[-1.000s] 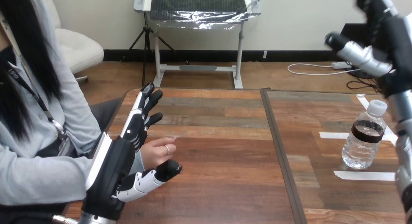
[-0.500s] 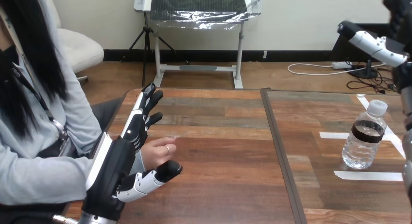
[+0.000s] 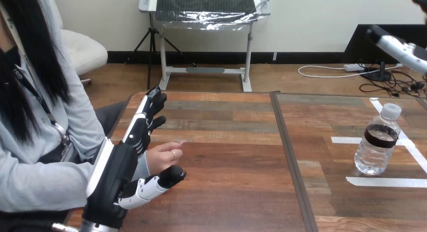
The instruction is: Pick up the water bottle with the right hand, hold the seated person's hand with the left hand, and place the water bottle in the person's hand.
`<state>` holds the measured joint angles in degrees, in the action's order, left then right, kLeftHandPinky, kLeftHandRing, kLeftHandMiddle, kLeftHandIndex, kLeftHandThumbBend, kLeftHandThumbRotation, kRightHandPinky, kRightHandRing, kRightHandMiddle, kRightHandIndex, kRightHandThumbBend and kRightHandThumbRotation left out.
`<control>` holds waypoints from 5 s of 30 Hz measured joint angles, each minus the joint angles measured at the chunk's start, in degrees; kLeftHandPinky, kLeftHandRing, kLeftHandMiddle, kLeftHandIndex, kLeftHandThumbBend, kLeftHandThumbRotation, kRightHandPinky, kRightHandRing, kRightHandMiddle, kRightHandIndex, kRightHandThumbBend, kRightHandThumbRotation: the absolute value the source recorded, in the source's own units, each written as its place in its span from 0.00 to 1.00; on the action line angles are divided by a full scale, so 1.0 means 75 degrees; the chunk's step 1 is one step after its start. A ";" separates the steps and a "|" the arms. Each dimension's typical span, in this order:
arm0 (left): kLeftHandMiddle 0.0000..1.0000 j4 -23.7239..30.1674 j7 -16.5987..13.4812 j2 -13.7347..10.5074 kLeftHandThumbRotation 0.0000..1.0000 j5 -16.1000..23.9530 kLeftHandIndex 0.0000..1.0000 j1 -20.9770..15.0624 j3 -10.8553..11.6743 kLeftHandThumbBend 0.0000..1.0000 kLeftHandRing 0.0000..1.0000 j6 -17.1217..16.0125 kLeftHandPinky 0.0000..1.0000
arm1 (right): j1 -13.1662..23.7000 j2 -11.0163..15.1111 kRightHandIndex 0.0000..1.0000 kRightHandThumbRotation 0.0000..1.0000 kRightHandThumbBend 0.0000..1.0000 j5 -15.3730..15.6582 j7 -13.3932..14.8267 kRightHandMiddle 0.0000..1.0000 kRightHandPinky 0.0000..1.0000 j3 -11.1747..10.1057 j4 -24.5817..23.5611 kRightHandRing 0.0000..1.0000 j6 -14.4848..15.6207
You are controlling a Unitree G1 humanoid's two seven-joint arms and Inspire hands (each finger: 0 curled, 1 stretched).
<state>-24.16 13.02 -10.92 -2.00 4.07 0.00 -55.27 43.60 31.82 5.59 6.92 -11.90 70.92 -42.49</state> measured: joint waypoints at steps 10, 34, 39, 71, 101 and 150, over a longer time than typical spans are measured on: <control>0.96 0.0000 0.0000 0.0001 0.71 0.0002 0.97 0.0015 0.0099 1.00 0.93 -0.0062 0.87 | 0.0000 0.0190 0.94 0.42 1.00 0.0307 0.0601 0.86 0.86 0.0073 0.0274 0.89 0.0623; 0.95 0.0004 0.0156 0.0002 0.68 -0.0210 0.97 0.0168 0.0104 1.00 0.93 -0.0089 0.88 | -0.0005 0.0285 0.92 0.36 0.99 0.0697 0.0535 0.85 0.76 0.0371 0.0583 0.85 0.1914; 0.95 0.0014 0.0211 0.0002 0.68 -0.0307 0.96 0.0215 0.0103 1.00 0.94 -0.0089 0.89 | -0.0005 0.0249 0.93 0.35 0.95 0.0558 0.0235 0.87 0.80 0.0336 0.0611 0.88 0.2213; 0.97 0.0187 0.0195 0.0012 0.70 -0.0284 0.96 0.0636 0.0118 1.00 0.94 -0.0107 0.90 | -0.0641 -0.0193 0.93 0.43 0.86 0.0355 -0.0243 0.88 0.82 0.0348 0.0810 0.87 0.3423; 0.96 0.0290 0.0293 0.0011 0.67 -0.0573 0.95 0.0802 0.0121 1.00 0.94 -0.0173 0.90 | -0.0951 -0.0455 0.91 0.36 0.87 0.0516 -0.0231 0.87 0.78 0.0405 0.0867 0.84 0.3478; 0.94 0.0289 0.0487 -0.0004 0.66 -0.0737 0.92 0.0797 0.0149 1.00 0.93 -0.0431 0.89 | -0.0951 -0.0960 0.56 0.00 0.80 0.0482 0.1322 0.55 0.38 0.0334 0.0869 0.46 0.3902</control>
<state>-21.99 16.67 -10.95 -7.53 10.05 1.11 -58.50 36.46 24.62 9.21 16.84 -9.39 77.43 -13.22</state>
